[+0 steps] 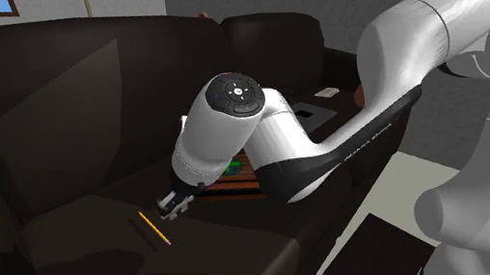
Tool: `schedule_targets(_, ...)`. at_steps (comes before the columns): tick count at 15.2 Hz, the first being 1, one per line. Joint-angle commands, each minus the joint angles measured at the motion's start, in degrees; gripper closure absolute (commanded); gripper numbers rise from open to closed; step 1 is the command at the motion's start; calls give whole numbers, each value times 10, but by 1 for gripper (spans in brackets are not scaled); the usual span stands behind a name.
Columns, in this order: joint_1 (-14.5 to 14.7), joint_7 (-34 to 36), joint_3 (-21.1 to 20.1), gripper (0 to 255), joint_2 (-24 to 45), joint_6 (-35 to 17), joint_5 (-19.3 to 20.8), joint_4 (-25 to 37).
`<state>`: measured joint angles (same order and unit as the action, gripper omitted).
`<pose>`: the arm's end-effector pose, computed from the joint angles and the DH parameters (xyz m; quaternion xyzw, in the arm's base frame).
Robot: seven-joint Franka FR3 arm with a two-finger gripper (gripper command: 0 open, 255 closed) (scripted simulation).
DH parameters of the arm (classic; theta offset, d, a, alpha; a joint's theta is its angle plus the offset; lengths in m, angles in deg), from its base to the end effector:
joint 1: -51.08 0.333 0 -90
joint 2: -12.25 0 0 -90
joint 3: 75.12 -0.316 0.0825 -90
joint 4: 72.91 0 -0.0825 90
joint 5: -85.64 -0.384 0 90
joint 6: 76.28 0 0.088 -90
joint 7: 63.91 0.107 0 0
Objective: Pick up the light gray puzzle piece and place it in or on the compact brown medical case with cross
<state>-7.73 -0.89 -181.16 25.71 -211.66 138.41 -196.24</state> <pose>0.4006 0.3825 0.4560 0.9471 0.1293 0.2932 0.0167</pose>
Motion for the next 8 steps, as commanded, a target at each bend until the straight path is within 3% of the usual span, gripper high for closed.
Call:
schedule_targets(1,-27,-8,-12,255,26,6,21,-5)
schedule_targets(8,-111,-74,-16,255,102,5,71,-17)
